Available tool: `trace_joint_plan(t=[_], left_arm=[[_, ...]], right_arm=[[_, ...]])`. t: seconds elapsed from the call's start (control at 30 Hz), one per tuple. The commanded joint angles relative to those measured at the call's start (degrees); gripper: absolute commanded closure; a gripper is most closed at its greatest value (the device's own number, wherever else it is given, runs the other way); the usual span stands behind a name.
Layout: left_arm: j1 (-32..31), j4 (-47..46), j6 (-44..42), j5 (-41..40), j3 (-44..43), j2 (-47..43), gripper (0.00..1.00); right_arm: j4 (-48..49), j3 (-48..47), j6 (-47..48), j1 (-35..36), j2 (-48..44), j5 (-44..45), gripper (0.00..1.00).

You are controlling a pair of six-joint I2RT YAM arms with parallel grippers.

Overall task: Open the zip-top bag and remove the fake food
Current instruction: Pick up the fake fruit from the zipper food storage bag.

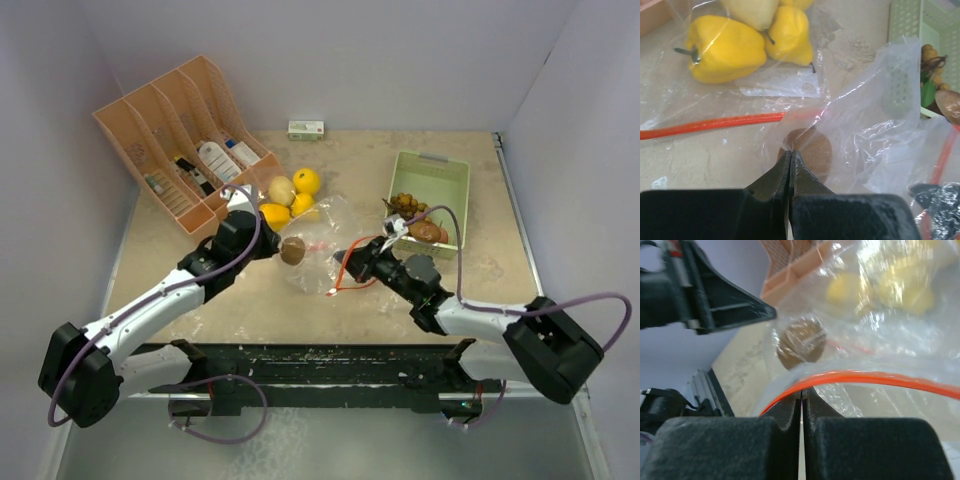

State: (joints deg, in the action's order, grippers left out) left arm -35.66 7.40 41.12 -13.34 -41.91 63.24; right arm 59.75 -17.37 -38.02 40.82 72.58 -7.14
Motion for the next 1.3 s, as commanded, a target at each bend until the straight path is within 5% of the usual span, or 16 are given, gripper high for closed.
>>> trace_joint_plan(t=[0.0,0.13,0.27,0.4,0.5,0.63,0.93,1.1,1.27], left_arm=[[2.7,2.7,3.8,-1.3,-2.5,-0.3,1.00],[5.4,1.4,4.2,0.2,-0.8,-1.8,1.00],[7.4,0.1,5.6,4.9,0.4,1.0,1.00],[7.4,-2.5,6.5,6.2,1.6,3.0,1.00],[7.4,-2.6,6.4,5.3,1.6,3.2,1.00],[7.4,-2.3,5.7,3.6,1.5,2.9,1.00],[9.0,-4.4,6.4,4.6,2.2,7.8,1.00],[9.5,-5.4,7.0,4.3,2.6,11.1,1.00],[10.1,-7.7,7.4,5.4,3.1,13.9,1.00]], right_arm=[[10.8,3.7,-1.2,0.0,-6.1,-0.9,1.00],[11.7,6.4,-2.1,-0.4,-11.8,-0.9,1.00],[-0.3,2.2,0.3,-0.3,-12.6,-1.6,1.00],[-1.7,0.2,-2.8,-0.4,-8.2,-1.4,0.44],[-5.9,-3.4,-2.9,-0.3,-4.5,-1.4,0.30],[-7.1,-4.2,-4.2,-0.2,-3.6,-2.0,0.26],[-10.4,-3.5,-1.7,-0.1,-7.5,-2.7,0.37],[-15.4,0.7,2.1,-0.1,-21.4,0.9,0.57],[-32.3,1.8,5.4,-0.1,-33.0,6.2,0.87]])
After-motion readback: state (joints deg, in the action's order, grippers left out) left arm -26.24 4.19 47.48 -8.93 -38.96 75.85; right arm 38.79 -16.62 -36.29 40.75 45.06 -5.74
